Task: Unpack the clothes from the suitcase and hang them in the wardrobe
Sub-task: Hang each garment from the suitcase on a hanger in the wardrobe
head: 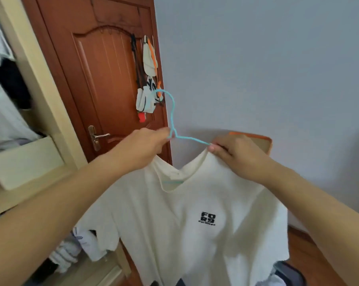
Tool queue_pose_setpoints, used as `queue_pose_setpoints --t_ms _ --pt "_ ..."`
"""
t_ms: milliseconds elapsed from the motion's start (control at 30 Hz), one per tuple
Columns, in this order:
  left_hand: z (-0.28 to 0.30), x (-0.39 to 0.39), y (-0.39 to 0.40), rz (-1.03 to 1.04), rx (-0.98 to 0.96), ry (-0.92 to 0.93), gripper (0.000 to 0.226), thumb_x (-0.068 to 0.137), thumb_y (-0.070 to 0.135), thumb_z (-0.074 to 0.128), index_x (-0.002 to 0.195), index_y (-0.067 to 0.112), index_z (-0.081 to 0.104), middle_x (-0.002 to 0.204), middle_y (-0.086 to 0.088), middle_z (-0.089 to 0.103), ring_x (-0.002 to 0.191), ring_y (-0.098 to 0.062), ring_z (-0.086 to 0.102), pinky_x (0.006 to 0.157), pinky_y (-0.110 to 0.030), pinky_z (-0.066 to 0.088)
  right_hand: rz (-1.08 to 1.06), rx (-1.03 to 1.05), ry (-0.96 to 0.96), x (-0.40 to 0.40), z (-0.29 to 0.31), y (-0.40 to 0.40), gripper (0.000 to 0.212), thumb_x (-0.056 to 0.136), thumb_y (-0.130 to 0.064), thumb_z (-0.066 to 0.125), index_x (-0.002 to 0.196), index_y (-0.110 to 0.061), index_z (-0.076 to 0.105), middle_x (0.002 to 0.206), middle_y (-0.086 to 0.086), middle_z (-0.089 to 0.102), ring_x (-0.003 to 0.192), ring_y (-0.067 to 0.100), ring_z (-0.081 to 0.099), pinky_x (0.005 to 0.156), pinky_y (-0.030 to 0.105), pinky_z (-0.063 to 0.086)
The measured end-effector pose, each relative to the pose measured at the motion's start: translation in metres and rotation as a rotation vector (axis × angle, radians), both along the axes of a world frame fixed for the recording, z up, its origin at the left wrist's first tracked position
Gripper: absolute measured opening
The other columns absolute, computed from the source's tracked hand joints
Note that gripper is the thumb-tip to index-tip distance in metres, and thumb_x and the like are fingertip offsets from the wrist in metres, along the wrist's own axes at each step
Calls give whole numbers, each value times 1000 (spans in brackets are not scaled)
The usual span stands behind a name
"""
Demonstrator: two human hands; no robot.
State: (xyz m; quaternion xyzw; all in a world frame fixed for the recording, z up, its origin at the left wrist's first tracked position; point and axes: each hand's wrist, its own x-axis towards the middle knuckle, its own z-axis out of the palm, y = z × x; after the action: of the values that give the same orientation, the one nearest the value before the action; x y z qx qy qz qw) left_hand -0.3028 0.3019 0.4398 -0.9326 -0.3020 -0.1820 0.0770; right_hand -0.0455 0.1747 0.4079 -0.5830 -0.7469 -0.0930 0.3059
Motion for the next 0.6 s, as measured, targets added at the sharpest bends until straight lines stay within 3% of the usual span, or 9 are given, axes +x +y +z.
queue_pose_setpoints --t_ms 33,100,167,233,267,333,467,533,600 --pt "11 -20 13 72 -69 -62 6 105 38 48 103 32 49 82 1 66 75 -29 63 68 -41 52 3 -65 -34 1 -1 8 38 96 -65 31 75 -35 42 65 -13 49 67 16 52 67 42 46" --pt "34 -60 41 200 -130 -114 39 97 64 46 86 28 57 74 0 65 71 -27 62 66 -39 49 -3 -129 -98 -9 2 28 42 98 -64 30 78 -30 45 67 -10 53 68 18 55 70 46 48" --pt "52 -99 65 190 -170 -179 51 86 75 50 77 27 65 72 -1 66 71 -24 62 66 -42 50 -13 -113 -84 -37 17 54 40 101 -54 34 75 -26 45 63 -8 51 64 16 53 66 41 45" --pt "62 -147 90 99 -196 -301 35 91 58 62 83 25 69 79 5 68 77 -12 63 73 -38 50 -24 -62 1 -73 39 83 38 103 -44 42 70 -25 42 60 -6 49 62 14 51 59 31 39" --pt "63 -173 104 65 -183 -354 26 97 45 62 85 22 68 79 7 66 75 -6 60 73 -34 47 -26 -37 42 -92 51 95 39 103 -41 45 69 -23 41 59 -5 49 60 15 49 57 27 36" --pt "64 -227 133 49 -80 -407 29 104 33 53 80 18 59 70 7 56 67 -3 51 67 -29 40 -4 -24 87 -133 74 121 42 103 -39 48 66 -20 42 57 -6 47 55 10 46 53 22 35" --pt "75 -300 188 58 -27 -487 36 106 41 46 77 19 52 66 8 53 63 -7 49 62 -30 37 39 -159 -112 -230 115 174 40 104 -44 40 76 -16 50 69 -1 56 60 10 51 59 25 40" --pt "90 -328 207 34 13 -468 36 101 51 42 79 25 55 65 6 55 66 -12 53 65 -35 43 60 -173 -91 -269 128 194 45 102 -47 38 83 -9 51 74 4 58 61 11 50 59 27 41" --pt "110 -357 224 29 94 -418 34 104 47 43 77 28 54 61 5 52 62 -13 52 63 -37 42 100 -201 22 -293 138 206 46 97 -52 41 88 -9 57 76 -2 62 62 5 54 60 22 45"
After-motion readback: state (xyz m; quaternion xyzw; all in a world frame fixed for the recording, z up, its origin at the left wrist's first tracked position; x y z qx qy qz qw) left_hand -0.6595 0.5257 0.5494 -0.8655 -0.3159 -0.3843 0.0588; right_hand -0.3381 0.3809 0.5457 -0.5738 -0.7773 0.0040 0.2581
